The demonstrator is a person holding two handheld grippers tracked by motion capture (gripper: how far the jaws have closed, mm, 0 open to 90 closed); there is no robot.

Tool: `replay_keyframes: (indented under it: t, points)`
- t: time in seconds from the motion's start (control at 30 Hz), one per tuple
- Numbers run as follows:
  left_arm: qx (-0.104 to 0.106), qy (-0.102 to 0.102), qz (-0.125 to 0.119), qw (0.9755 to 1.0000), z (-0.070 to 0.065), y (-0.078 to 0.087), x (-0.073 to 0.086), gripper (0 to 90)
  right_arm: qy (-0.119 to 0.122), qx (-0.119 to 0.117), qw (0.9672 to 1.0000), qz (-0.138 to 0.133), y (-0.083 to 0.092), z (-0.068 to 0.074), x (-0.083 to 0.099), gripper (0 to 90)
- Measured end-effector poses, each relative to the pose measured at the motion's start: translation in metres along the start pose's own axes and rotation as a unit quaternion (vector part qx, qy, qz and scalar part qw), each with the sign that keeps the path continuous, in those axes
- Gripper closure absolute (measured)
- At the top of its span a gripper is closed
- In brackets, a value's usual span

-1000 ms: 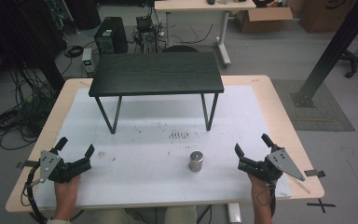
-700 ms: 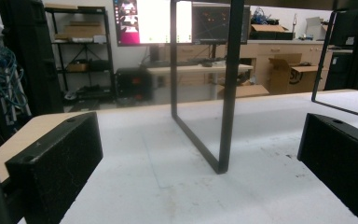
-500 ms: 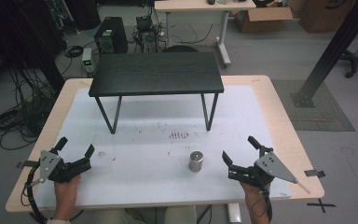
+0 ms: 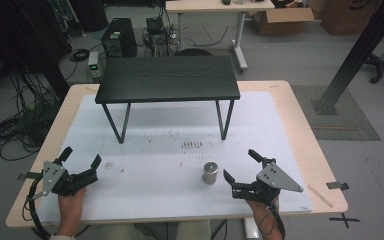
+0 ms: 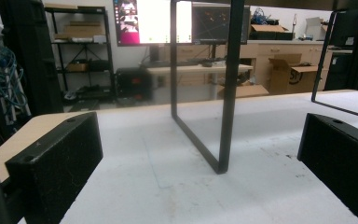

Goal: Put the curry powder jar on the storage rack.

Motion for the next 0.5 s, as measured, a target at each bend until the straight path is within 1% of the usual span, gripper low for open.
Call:
replay_keyframes:
  t: [0.03, 0.07, 0.1, 0.33, 0.5]
  points:
    - [0.0, 0.0, 0.0, 1.0, 0.0, 0.0, 0.0, 0.3, 0.0, -0.009, 0.9999, 0.005, -0.002, 0.004, 0.002, 2.5]
    - [0.0, 0.0, 0.0, 1.0, 0.0, 0.0, 0.0, 0.2, 0.001, -0.013, 0.9999, 0.008, -0.003, 0.006, 0.002, 2.6]
    - [0.0, 0.0, 0.0, 1.0, 0.0, 0.0, 0.0, 0.2, 0.001, -0.013, 0.9999, 0.008, -0.003, 0.006, 0.002, 2.6]
    - [0.0, 0.0, 0.001, 1.0, 0.0, 0.0, 0.0, 0.3, 0.003, -0.036, 0.999, 0.026, -0.011, 0.019, 0.009, 2.6]
    - [0.0, 0.0, 0.001, 1.0, 0.0, 0.0, 0.0, 0.3, 0.004, -0.044, 0.9984, 0.034, -0.015, 0.024, 0.013, 2.6]
Point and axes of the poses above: each handheld gripper's, and its own axes: y roughly backward along the jaws, x roughly out of its underside, z roughly to its left, the point moved 8 cm from there along -y, roughly forward along the jaws, and after that the axes turned 2 degrees about z, right-handed, at the moved point
